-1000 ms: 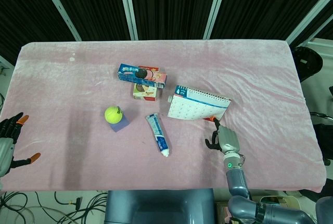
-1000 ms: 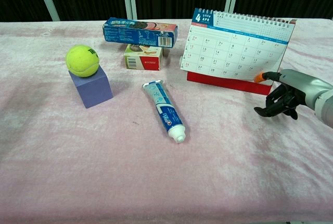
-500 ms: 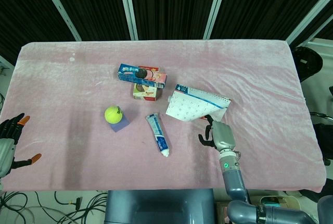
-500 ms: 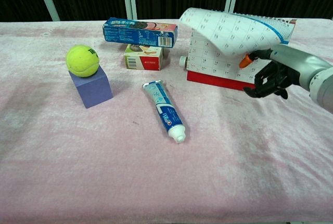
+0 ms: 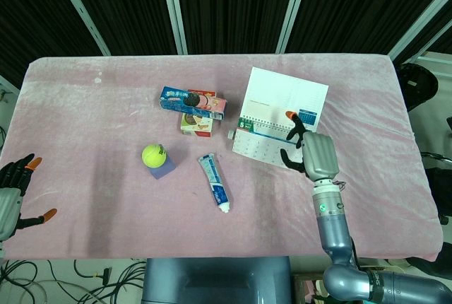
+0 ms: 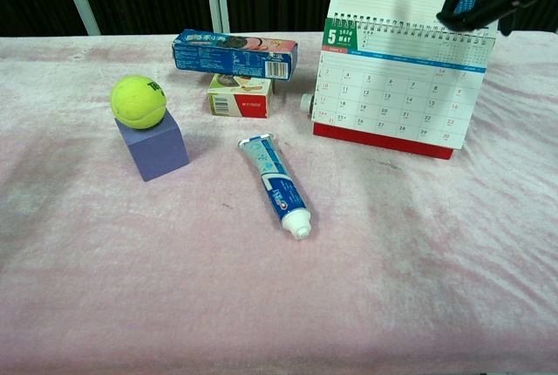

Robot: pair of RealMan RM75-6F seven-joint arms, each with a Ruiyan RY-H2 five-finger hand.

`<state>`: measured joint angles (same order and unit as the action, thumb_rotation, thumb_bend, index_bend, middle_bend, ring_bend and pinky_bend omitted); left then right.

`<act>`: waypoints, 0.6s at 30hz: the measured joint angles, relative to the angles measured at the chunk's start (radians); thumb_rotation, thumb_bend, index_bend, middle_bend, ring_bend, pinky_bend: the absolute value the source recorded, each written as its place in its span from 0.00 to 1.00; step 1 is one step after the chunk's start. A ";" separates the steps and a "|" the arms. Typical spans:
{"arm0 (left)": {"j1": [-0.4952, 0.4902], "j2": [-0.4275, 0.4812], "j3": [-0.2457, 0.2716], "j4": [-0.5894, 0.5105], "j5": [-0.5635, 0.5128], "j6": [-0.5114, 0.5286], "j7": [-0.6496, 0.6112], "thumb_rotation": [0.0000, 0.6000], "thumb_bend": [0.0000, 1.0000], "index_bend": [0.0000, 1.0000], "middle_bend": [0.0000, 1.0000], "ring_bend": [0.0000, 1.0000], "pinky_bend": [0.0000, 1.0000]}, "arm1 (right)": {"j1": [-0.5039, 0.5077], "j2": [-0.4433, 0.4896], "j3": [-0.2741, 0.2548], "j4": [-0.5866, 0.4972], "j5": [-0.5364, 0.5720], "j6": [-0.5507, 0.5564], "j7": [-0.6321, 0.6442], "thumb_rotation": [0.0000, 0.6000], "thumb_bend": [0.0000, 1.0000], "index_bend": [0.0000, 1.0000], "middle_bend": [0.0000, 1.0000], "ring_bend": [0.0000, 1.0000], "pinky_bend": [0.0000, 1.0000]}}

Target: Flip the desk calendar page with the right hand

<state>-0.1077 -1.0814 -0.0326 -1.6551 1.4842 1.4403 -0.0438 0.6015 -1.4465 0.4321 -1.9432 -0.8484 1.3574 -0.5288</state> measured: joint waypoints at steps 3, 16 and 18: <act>0.000 -0.001 0.000 -0.001 0.000 0.000 0.001 1.00 0.00 0.00 0.00 0.00 0.00 | 0.012 0.024 0.013 0.009 0.026 -0.015 -0.020 1.00 0.30 0.14 0.18 0.23 0.40; 0.000 0.003 0.000 -0.005 -0.005 -0.003 0.000 1.00 0.00 0.00 0.00 0.00 0.00 | 0.087 0.132 -0.012 0.077 0.250 -0.156 -0.181 1.00 0.12 0.02 0.23 0.14 0.23; 0.001 0.003 -0.001 -0.005 -0.006 -0.002 -0.003 1.00 0.00 0.00 0.00 0.00 0.00 | 0.094 0.140 -0.028 0.090 0.280 -0.177 -0.194 1.00 0.12 0.02 0.25 0.15 0.23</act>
<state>-0.1071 -1.0779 -0.0338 -1.6598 1.4781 1.4385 -0.0465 0.6951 -1.3065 0.4038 -1.8531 -0.5686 1.1808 -0.7226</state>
